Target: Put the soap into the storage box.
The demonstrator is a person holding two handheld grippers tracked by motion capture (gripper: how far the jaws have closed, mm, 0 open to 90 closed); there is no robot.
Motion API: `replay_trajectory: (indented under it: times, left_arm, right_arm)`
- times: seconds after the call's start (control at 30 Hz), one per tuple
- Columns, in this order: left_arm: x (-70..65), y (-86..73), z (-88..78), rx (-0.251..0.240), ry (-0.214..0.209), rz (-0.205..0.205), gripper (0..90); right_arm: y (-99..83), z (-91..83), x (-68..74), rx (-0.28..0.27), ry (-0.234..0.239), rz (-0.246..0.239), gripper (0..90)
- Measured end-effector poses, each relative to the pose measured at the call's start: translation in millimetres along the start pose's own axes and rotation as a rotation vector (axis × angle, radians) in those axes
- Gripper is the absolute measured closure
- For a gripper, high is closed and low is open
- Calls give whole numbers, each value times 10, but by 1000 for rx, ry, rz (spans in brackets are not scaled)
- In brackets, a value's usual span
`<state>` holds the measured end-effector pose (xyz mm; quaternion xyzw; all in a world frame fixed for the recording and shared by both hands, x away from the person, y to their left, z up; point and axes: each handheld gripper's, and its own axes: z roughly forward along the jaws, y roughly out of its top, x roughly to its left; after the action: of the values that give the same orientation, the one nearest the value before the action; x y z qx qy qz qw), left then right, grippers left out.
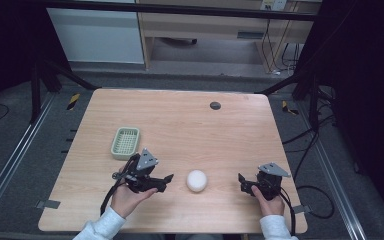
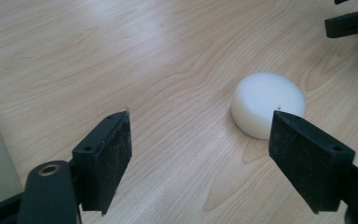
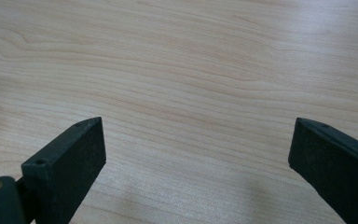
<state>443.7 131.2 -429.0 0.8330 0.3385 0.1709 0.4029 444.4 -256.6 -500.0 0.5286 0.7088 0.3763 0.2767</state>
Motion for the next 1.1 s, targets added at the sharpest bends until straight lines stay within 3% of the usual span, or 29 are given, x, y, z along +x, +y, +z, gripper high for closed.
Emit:
replay_trajectory:
  times: [1.1]
  left_arm:
    - [-307,211,339,76,-74,81,202]
  right_arm:
    - [4,1,5,1,1,6,43]
